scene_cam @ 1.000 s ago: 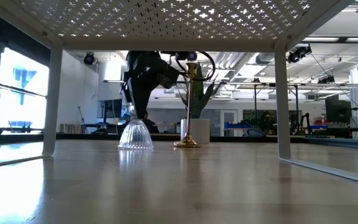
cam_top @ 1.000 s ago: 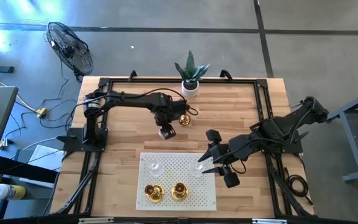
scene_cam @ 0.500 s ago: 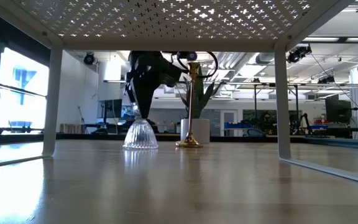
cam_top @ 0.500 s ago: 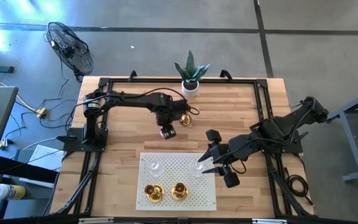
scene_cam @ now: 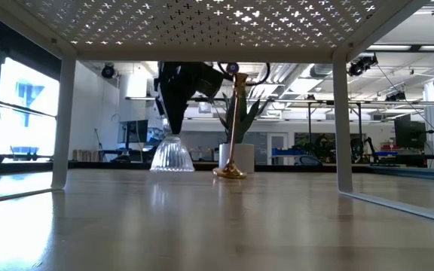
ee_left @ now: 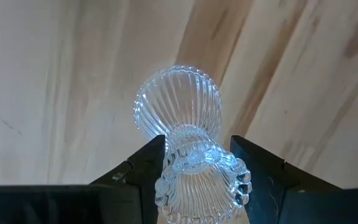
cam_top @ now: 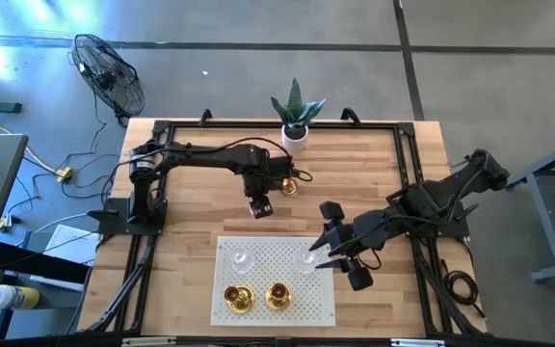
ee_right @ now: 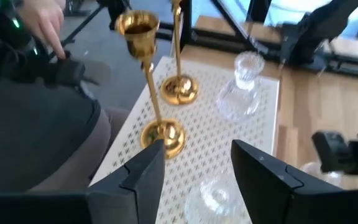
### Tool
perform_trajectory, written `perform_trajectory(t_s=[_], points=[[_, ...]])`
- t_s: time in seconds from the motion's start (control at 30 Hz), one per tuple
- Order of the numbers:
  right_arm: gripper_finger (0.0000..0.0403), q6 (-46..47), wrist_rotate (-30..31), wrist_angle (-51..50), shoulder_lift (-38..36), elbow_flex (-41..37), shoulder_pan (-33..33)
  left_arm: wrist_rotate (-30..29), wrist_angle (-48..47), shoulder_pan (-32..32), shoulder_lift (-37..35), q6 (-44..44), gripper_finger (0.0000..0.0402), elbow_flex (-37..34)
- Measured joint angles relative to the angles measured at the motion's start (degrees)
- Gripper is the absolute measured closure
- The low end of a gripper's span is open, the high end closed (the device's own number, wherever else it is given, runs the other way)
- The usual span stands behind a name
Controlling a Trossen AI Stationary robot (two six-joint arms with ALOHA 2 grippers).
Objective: Pick & Place candle stick holders
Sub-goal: Put the transparent candle holder on the shelf
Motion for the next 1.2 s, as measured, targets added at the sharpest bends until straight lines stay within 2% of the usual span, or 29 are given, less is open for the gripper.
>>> perform_trajectory(t_s=[0.13,0.23,0.4,0.6,0.83,1.0,1.2], points=[[0.0226,0.8,-1.3,-2.2,0.9,0.0,0.4,-0.5,-5.8,-1.8,0.0,0.1,0.0243,3.5],[0.0226,0.7,-1.2,-3.4,1.8,0.0,1.4,-3.2,-10.0,-3.4,0.0,0.0,0.0243,7.6],[0.0226,-4.7,-1.2,-3.6,3.1,0.0,4.2,-4.8,-14.6,-5.4,0.0,-0.2,0.0243,15.7],[0.0226,-9.2,4.8,-3.4,3.1,0.0,8.4,-6.6,-15.7,-7.5,0.0,-0.7,0.0243,24.9],[0.0226,-11.1,6.6,-3.4,3.1,0.0,12.1,-7.9,-20.4,-8.4,0.0,-3.4,0.0243,31.5],[0.0226,-11.4,11.7,-3.4,3.1,0.0,13.4,-8.9,-22.5,-8.3,0.0,-3.7,0.0243,34.6],[0.0226,-14.3,22.5,-3.8,3.1,0.0,14.1,-8.3,-25.0,-8.3,0.0,-3.4,0.0243,41.9]])
